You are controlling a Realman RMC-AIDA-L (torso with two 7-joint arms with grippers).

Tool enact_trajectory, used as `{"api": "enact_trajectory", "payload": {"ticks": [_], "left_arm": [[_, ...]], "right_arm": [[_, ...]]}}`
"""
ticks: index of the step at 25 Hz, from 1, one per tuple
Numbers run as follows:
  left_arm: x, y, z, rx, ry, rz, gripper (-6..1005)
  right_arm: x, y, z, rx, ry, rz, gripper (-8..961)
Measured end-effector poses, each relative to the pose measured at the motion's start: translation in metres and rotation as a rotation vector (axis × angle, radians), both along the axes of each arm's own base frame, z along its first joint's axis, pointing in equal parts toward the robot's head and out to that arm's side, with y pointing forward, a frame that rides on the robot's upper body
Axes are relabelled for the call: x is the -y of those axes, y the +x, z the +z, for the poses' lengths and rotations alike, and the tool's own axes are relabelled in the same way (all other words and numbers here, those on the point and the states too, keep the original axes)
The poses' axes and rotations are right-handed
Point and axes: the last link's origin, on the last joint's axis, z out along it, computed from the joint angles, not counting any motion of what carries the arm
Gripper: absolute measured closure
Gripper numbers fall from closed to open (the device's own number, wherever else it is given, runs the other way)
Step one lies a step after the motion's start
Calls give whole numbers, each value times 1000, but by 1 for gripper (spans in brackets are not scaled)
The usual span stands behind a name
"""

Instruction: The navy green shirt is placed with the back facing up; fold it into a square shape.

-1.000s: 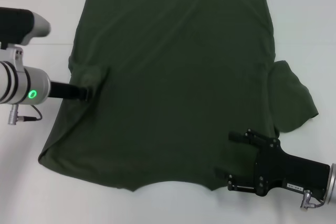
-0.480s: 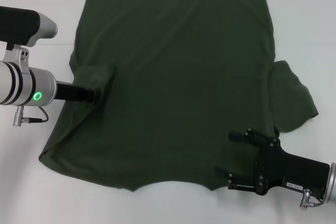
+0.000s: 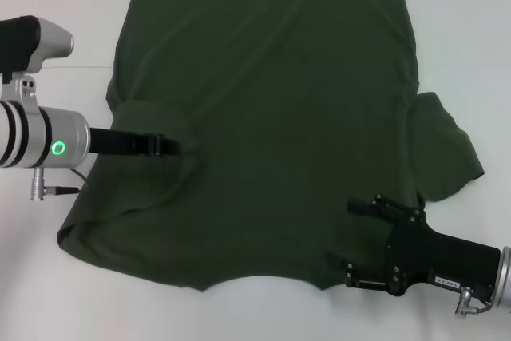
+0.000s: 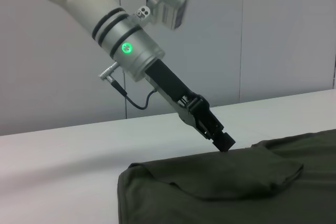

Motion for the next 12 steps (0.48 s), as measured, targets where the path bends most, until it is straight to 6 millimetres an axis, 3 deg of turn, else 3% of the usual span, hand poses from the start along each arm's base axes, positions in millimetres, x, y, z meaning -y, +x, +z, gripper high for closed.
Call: {"api": "enact_trajectory", "payload": {"ticks": [2, 7, 12], "left_arm": [[3, 1, -1, 50, -16, -1, 850], [7, -5, 5, 162, -9, 11, 629], [19, -15, 20, 303, -4, -44, 513]], "right_arm": [[0, 0, 0, 0, 0, 0, 11], [0, 0, 0, 0, 0, 0, 11], [1, 1, 1, -7, 5, -7, 11]]}}
